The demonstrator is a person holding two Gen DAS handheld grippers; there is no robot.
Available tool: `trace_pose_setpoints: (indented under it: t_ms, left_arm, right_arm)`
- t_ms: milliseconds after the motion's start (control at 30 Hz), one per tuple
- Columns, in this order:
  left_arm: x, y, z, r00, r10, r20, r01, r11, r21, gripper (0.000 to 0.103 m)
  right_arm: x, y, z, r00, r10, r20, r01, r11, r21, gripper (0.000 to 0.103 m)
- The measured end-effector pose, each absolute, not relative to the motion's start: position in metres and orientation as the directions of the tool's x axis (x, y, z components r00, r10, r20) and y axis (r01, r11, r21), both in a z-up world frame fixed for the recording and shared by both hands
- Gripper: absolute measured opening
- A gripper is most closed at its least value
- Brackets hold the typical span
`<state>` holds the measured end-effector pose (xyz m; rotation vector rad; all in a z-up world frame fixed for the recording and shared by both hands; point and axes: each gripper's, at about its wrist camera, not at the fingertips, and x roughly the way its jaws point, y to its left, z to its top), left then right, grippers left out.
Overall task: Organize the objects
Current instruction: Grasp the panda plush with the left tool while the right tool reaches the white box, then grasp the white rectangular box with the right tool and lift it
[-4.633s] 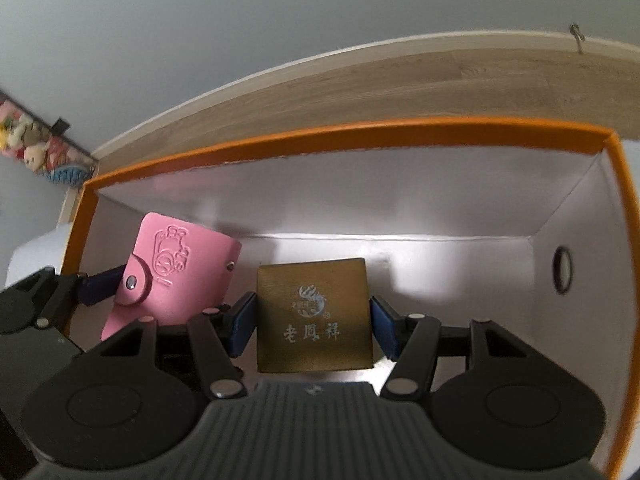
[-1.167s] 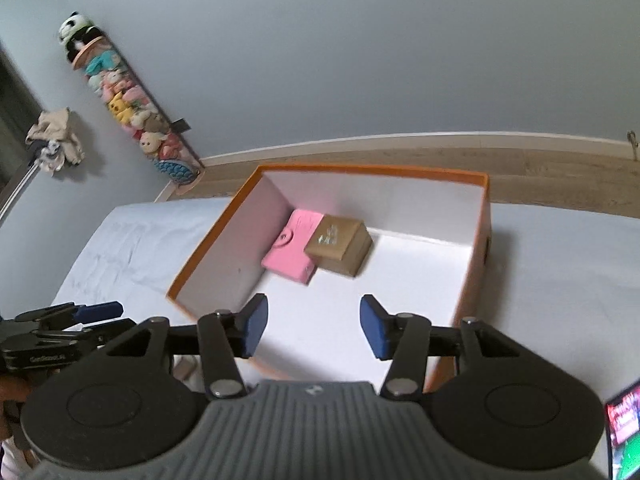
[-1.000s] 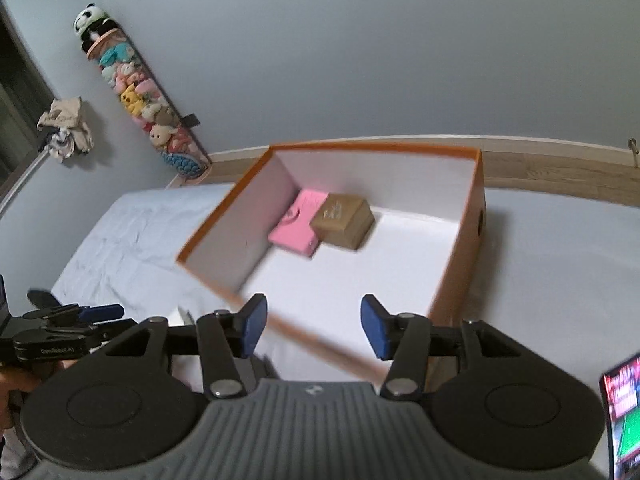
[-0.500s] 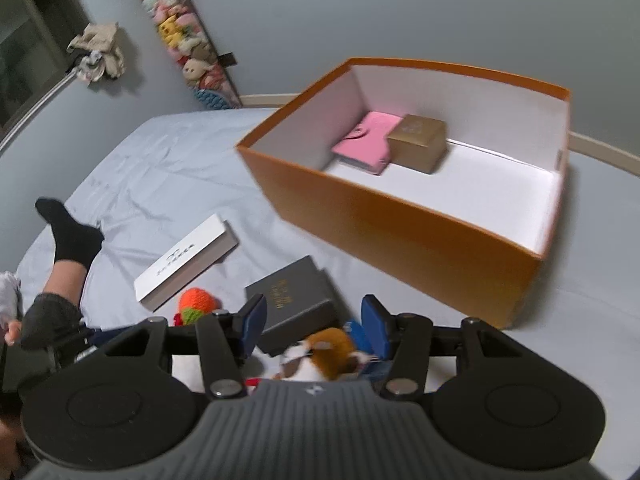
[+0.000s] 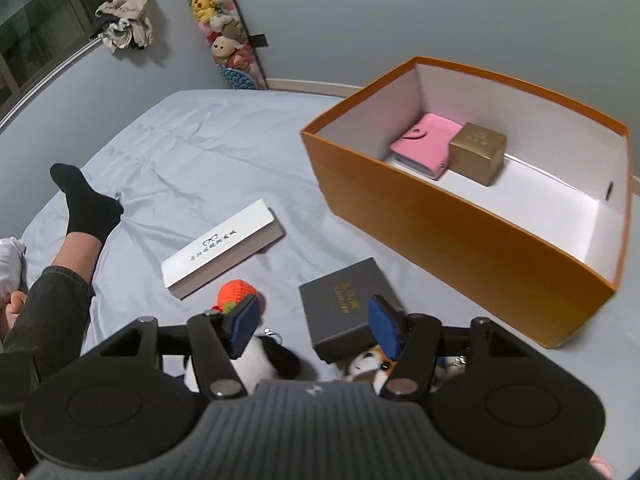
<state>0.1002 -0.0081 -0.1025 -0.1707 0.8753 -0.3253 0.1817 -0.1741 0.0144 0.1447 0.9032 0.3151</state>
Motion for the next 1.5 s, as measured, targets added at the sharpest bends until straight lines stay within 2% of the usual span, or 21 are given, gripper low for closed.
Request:
trace_pose_setpoints:
  t_ms: [233,333,467,667,967,1067,1133,1300,1400,1500]
  left_arm:
    - [0.092,0.039,-0.095,0.578,-0.297,-0.76,0.188,0.955,-0.23,0.079]
    - [0.087,0.068,-0.095,0.581,-0.228,-0.781,0.129,0.974,-0.189,0.079]
    - [0.081,0.099,-0.099,0.573,-0.224,-0.788,0.066,0.972,-0.228,0.079]
    - [0.076,0.111,-0.096,0.597,-0.189,-0.779,0.049,0.979,-0.2,0.079]
    - [0.072,0.145,-0.099,0.615,-0.173,-0.769,-0.021,0.971,-0.236,0.079]
    - [0.071,0.15,-0.099,0.616,-0.183,-0.767,-0.035,0.966,-0.258,0.079]
    - [0.07,0.154,-0.098,0.617,-0.187,-0.764,-0.043,0.962,-0.27,0.079]
    - [0.068,0.151,-0.096,0.616,-0.202,-0.761,-0.023,0.962,-0.273,0.079]
    - [0.067,0.148,-0.096,0.612,-0.22,-0.76,-0.004,0.96,-0.28,0.079]
    - [0.067,0.148,-0.098,0.609,-0.217,-0.763,-0.007,0.96,-0.279,0.079]
  right_arm:
    - [0.209,-0.138,-0.006,0.513,0.371,-0.774,-0.189,0.928,0.32,0.063]
    - [0.227,-0.115,-0.017,0.486,0.381,-0.786,-0.131,0.922,0.365,0.064]
    - [0.254,-0.075,-0.032,0.459,0.354,-0.815,0.004,0.916,0.401,0.076]
    - [0.288,-0.015,-0.051,0.427,0.208,-0.88,0.135,0.948,0.289,0.076]
    - [0.313,0.013,-0.076,0.385,0.148,-0.911,0.364,0.883,0.297,0.076]
    - [0.317,0.03,-0.077,0.387,0.098,-0.917,0.293,0.93,0.223,0.074]
    - [0.319,0.04,-0.075,0.381,0.104,-0.919,0.165,0.97,0.178,0.073]
    - [0.331,0.044,-0.071,0.184,0.209,-0.96,-0.282,0.947,0.152,0.072]
    - [0.32,0.049,-0.07,0.123,0.186,-0.975,-0.549,0.831,0.089,0.072]
    - [0.318,0.046,-0.065,0.165,0.133,-0.977,-0.532,0.846,0.026,0.077]
